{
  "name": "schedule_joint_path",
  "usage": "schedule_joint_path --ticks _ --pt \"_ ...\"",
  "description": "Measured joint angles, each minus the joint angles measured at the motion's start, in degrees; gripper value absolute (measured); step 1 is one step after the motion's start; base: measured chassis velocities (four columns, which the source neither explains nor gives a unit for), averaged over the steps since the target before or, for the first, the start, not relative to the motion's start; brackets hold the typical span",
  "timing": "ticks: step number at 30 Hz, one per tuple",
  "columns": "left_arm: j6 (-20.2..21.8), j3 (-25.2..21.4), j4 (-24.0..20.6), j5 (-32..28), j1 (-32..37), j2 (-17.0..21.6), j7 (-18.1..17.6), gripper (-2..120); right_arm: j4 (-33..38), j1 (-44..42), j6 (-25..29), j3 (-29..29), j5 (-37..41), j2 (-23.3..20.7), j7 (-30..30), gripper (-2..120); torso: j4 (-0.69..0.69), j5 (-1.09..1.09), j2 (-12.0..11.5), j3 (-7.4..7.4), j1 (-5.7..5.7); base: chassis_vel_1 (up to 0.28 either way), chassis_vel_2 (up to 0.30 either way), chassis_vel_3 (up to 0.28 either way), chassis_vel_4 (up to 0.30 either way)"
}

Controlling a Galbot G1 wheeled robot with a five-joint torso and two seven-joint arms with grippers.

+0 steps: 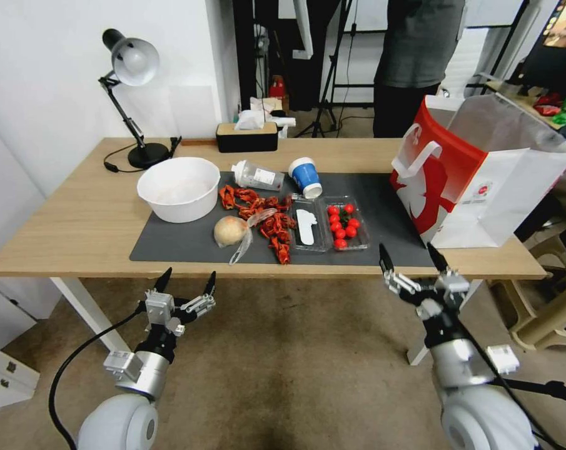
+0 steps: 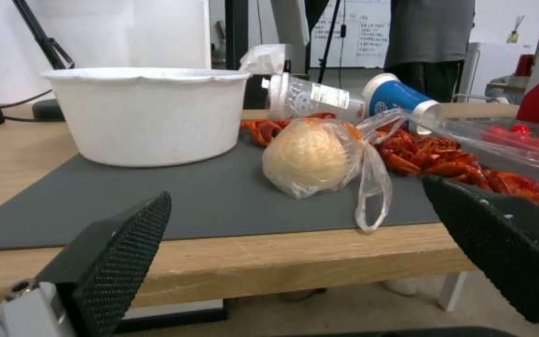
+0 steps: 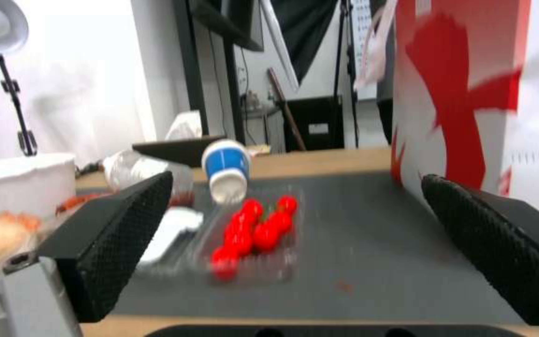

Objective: Pick up the trash from the table and place it into the takeout bag.

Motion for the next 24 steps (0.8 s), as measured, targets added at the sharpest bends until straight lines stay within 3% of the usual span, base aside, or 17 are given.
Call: schedule_joint_path --ticks 7,24 --pt "-0.73 0.01 -0.25 0.62 0.53 -0.60 -0.08 100 -1.98 -1.30 2.44 -1.76 -1.08 2.04 -1.08 100 0.00 0.01 -0.02 0.00 0.00 0.000 0.000 0.000 0.000" --pt "-1.54 -0.45 -0.77 0.68 1.37 -0.75 -0.10 100 -3.25 -0.83 1.88 -3.55 -1.79 2.02 -0.49 100 0.00 0.00 -0.01 0.01 0.00 0.000 0.000 0.000 0.000"
